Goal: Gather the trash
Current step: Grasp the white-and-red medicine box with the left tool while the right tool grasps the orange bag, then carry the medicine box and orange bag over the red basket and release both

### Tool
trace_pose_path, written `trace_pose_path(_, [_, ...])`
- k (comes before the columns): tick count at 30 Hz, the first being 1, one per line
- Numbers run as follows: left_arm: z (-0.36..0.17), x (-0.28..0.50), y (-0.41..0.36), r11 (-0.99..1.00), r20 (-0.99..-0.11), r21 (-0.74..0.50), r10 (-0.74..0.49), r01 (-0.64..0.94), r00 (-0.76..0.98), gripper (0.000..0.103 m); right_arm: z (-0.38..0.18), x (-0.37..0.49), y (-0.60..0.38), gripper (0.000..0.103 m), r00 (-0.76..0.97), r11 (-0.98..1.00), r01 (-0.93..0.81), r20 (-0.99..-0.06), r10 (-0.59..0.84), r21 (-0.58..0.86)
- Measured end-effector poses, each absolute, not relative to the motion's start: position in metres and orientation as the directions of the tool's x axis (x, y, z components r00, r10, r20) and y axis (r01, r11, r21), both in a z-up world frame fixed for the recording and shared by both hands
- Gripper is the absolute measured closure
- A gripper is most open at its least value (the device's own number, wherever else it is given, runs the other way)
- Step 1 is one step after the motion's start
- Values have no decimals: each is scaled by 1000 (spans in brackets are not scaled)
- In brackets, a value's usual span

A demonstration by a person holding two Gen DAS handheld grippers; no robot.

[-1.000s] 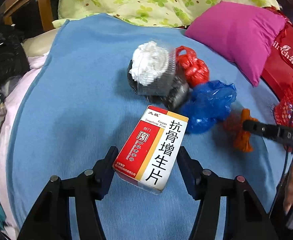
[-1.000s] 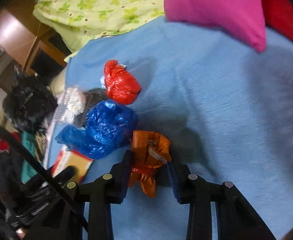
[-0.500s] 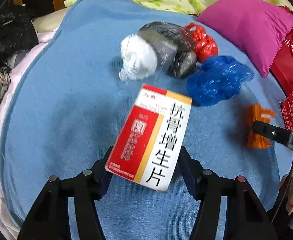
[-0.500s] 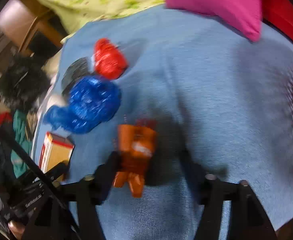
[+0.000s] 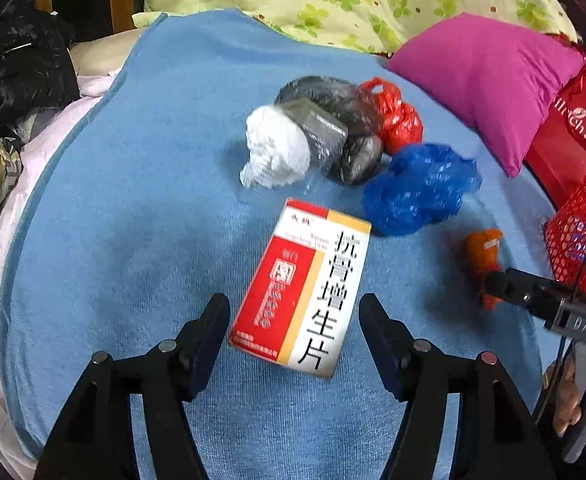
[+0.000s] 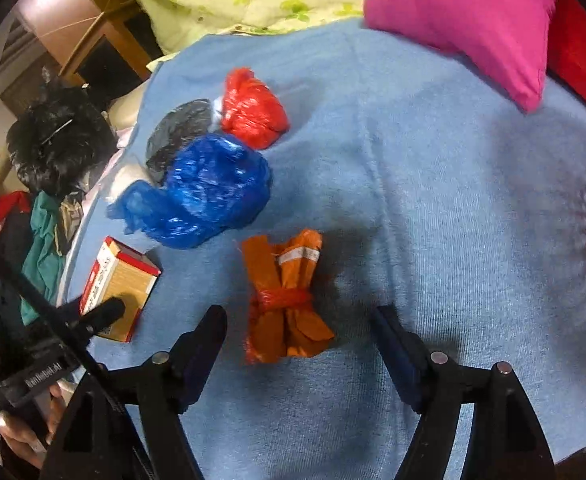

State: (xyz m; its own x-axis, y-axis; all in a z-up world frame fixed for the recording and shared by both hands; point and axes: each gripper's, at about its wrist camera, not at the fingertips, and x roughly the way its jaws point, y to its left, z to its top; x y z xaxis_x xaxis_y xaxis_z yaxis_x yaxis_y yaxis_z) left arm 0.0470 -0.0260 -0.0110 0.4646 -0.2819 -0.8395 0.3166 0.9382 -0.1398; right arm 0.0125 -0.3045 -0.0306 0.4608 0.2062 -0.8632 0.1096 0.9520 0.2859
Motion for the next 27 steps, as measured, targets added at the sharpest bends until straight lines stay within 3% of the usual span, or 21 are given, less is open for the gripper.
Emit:
trace_pose_path(4, [-17,59,-32,937,-852,-146,-282,316,441,35,-30,14,-294,60,458,971,74,-873,168,225])
trace_pose_path(7, [-29,61,-36,941,-863,-168,-285,295,418,37,-35,16,-288,69,444,976,84,-885,142,199])
trace_pose_path(9, [-30,63,-34,941,-863,-190,-296,281,409,45,-30,14,-285,70,463,976,74,-874,147,204])
trace_pose_path(12, [-20,55,-33,942,-848,-175,-292,287,443,48,-18,7,-288,70,510,974,72,-847,148,213])
trace_pose_path(13, [-15,51,-33,941,-840,-167,-291,293,457,55,-14,5,-288,70,525,974,69,-838,148,215])
trace_pose_path(27, [68,0,-62,909,-727,-154,-369,386,578,55,82,-66,-321,70,809,964,1,-567,156,266])
